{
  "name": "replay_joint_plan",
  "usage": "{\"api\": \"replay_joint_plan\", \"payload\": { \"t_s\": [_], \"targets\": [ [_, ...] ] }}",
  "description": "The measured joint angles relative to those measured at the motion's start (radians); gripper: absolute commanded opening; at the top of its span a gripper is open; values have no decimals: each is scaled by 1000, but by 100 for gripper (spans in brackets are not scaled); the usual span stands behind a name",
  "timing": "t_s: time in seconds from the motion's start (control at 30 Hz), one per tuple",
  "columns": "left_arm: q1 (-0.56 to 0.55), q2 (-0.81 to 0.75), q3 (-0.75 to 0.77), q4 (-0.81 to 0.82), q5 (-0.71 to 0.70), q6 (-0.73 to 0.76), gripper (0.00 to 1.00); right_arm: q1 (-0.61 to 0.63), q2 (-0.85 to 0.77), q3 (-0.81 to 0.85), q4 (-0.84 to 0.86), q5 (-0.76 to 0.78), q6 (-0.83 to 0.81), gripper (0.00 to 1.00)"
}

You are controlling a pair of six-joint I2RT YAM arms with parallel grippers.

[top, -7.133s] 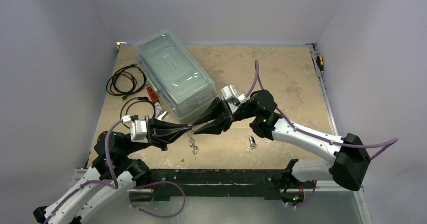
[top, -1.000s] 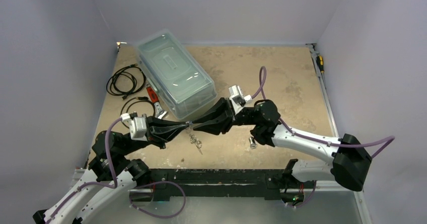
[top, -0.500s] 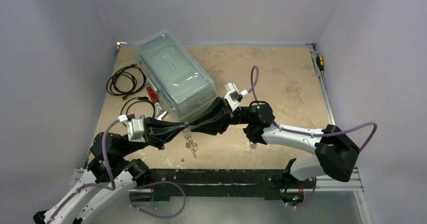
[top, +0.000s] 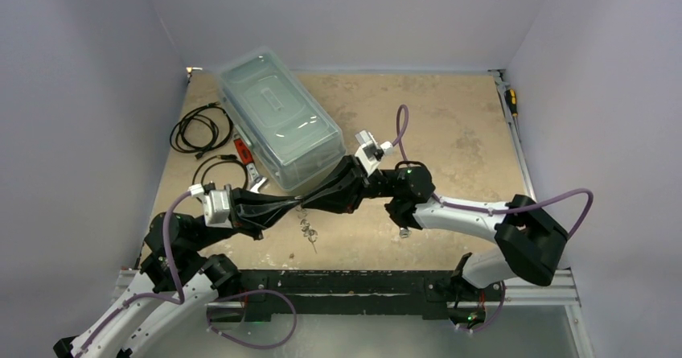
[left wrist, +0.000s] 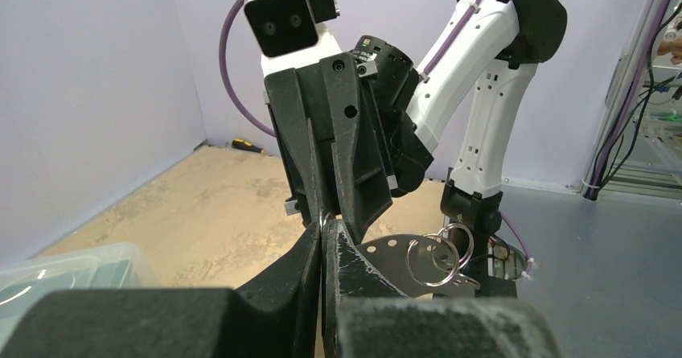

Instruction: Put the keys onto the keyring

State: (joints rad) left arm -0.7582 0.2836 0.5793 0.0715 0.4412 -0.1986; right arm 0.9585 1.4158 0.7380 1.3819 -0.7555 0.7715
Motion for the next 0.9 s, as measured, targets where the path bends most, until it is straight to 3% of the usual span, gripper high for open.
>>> {"api": "replay_joint_plan", "payload": {
  "t_s": [0.3,0.4,0.7,0.9],
  "targets": [
    [0,-5,0,25,0,0,0,4,24,30,20,-8,7,10],
    [0,-8,0,26,0,0,0,4,35,42,32,-21,14,0],
    [0,-11,0,43,0,1,1,3,33,68,0,-42,-10,0],
    [6,-3,9,10,-6,26,39,6,-48,68,-206,-47,-131,0]
  ]
}}
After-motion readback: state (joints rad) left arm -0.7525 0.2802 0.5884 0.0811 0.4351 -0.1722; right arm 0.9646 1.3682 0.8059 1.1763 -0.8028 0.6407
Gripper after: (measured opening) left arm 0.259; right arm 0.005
